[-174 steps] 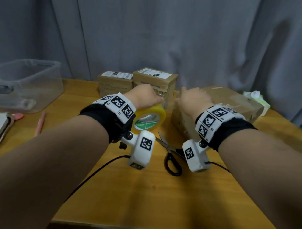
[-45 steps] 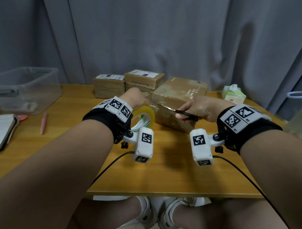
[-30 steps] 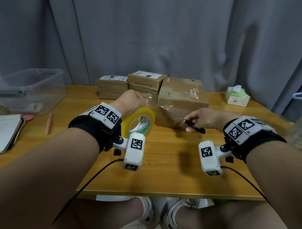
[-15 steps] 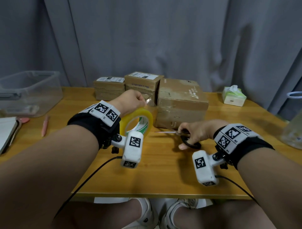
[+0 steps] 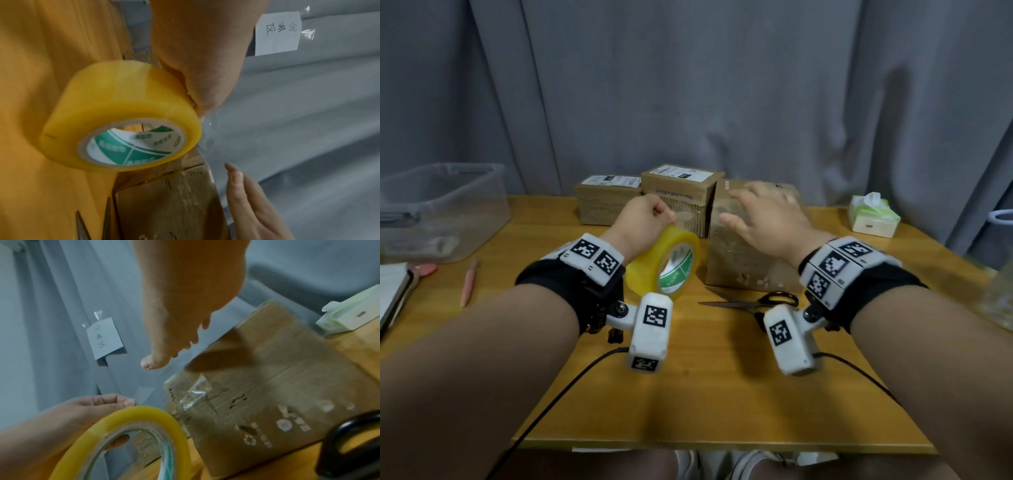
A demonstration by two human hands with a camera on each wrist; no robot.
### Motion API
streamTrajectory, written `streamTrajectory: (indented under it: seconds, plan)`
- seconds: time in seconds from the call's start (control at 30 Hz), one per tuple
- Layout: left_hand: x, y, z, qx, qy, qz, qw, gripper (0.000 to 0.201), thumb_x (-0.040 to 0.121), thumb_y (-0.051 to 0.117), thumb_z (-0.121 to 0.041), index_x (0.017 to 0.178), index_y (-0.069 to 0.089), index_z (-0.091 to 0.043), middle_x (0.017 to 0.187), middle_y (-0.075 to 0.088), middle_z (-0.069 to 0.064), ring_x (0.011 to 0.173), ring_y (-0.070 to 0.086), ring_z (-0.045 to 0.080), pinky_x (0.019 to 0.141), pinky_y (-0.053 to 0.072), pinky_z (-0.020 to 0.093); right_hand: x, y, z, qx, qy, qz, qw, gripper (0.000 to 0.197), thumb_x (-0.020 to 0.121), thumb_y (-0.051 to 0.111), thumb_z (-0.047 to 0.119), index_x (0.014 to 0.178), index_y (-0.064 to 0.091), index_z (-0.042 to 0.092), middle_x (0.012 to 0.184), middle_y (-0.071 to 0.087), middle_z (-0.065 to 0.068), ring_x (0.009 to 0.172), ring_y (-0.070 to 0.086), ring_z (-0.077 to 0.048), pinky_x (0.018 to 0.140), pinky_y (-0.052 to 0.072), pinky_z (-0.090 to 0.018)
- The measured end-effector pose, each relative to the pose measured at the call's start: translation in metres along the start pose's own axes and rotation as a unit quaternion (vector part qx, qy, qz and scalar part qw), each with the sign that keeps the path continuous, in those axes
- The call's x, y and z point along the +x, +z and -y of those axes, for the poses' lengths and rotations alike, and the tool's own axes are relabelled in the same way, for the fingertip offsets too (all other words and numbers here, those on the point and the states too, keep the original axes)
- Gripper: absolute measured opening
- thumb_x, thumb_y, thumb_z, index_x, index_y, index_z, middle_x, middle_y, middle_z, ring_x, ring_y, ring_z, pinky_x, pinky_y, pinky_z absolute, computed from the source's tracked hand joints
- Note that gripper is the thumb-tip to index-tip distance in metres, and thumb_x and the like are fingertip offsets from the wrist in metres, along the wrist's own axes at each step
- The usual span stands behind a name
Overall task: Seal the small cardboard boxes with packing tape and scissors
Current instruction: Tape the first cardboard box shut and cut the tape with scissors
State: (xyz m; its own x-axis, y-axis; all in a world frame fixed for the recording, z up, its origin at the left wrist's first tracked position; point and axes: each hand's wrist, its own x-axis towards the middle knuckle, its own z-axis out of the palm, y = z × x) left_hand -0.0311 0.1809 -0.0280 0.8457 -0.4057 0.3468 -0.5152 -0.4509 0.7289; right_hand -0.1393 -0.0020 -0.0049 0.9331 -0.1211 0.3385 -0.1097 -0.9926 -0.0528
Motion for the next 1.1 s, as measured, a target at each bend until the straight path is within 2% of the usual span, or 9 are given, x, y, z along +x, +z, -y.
streamTrajectory:
  seconds: [0.07,0.13,0.3,0.47,0.6,0.7,0.83,0.93,1.1]
  plan:
    - [0.003,0.006,0.003,-0.005,0.005,-0.013,1.0,0.012,0.094,0.056,-0.019,0.086,0.058,-0.01,0.075,0.056,-0.008,0.07,0.051,0.005,0.058,0.038,0.015,0.012,0.014,0.002,-0.028,0.015,0.084,0.996,0.064,0.097,0.02,0.06,0.151,0.021,0.028,0.159,0.018,-0.004,0.147,0.014,-0.021,0.118,0.003,-0.044]
    - [0.008,0.012,0.004,-0.009,0.007,-0.019,1.0,0.014,0.094,0.056,-0.02,0.085,0.058,-0.01,0.073,0.056,-0.008,0.069,0.05,0.005,0.059,0.038,0.017,0.02,0.028,0.0,-0.047,0.026,0.103,0.993,0.066,0.095,0.016,0.064,0.152,0.015,0.03,0.16,0.014,-0.003,0.147,0.013,-0.022,0.119,0.005,-0.045]
    - [0.015,0.016,0.004,0.001,-0.007,-0.013,1.0,0.015,0.094,0.057,-0.022,0.087,0.06,-0.009,0.074,0.057,-0.003,0.068,0.051,0.009,0.056,0.039,0.02,0.019,0.033,-0.005,-0.114,-0.021,0.1,0.988,0.087,0.086,0.045,0.067,0.153,0.005,0.029,0.161,0.009,-0.001,0.147,0.012,-0.025,0.118,0.01,-0.043]
    - [0.013,0.017,0.007,-0.007,-0.002,-0.019,1.0,0.014,0.094,0.056,-0.021,0.085,0.058,-0.011,0.074,0.056,-0.005,0.068,0.051,0.009,0.054,0.035,0.015,0.013,0.031,-0.01,-0.136,-0.007,0.09,0.987,0.106,0.072,0.059,0.073,0.15,-0.004,0.042,0.161,-0.002,-0.009,0.147,0.003,-0.036,0.114,-0.005,-0.059]
    - [0.006,0.014,0.01,-0.053,0.001,-0.022,0.998,0.013,0.095,0.055,-0.022,0.087,0.057,-0.013,0.082,0.059,-0.003,0.072,0.052,0.008,0.058,0.038,0.016,0.006,0.024,-0.02,-0.076,0.048,0.12,0.989,0.11,0.068,0.04,0.086,0.151,-0.01,0.035,0.159,0.008,-0.017,0.147,0.007,-0.031,0.118,0.0,-0.053]
    - [0.003,0.012,0.009,-0.06,0.004,-0.009,0.998,0.011,0.096,0.054,-0.023,0.089,0.056,-0.014,0.081,0.056,-0.006,0.072,0.051,0.005,0.058,0.037,0.016,0.004,0.011,-0.014,0.01,0.036,0.053,0.998,0.086,0.085,0.026,0.075,0.153,0.011,0.024,0.158,0.021,-0.008,0.147,0.014,-0.021,0.119,-0.002,-0.047]
    - [-0.001,0.011,0.008,-0.05,0.014,-0.001,0.999,0.012,0.095,0.054,-0.025,0.09,0.054,-0.014,0.079,0.052,-0.009,0.072,0.048,0.005,0.064,0.037,0.02,0.013,0.007,0.022,0.275,0.015,-0.094,0.957,0.04,0.092,0.058,0.039,0.123,0.057,0.013,0.114,0.061,0.0,0.101,0.057,-0.011,0.093,0.046,-0.022]
    - [-0.007,0.008,0.004,-0.039,0.021,0.0,0.999,0.01,0.095,0.053,-0.022,0.091,0.053,-0.013,0.077,0.049,-0.01,0.071,0.045,0.005,0.065,0.035,0.022,0.024,0.016,0.049,0.379,0.04,-0.061,0.922,0.024,0.087,0.069,0.019,0.099,0.048,0.015,0.08,0.053,0.003,0.067,0.048,-0.004,0.061,0.041,-0.009]
    - [-0.012,-0.002,0.003,-0.034,0.027,0.029,0.999,0.006,0.093,0.053,-0.018,0.095,0.056,-0.014,0.077,0.051,-0.01,0.067,0.046,0.002,0.055,0.037,0.011,0.033,0.011,0.06,0.393,0.029,-0.008,0.919,0.036,0.083,0.065,-0.003,0.076,0.042,0.023,0.068,0.053,0.001,0.054,0.052,-0.008,0.055,0.047,-0.021]
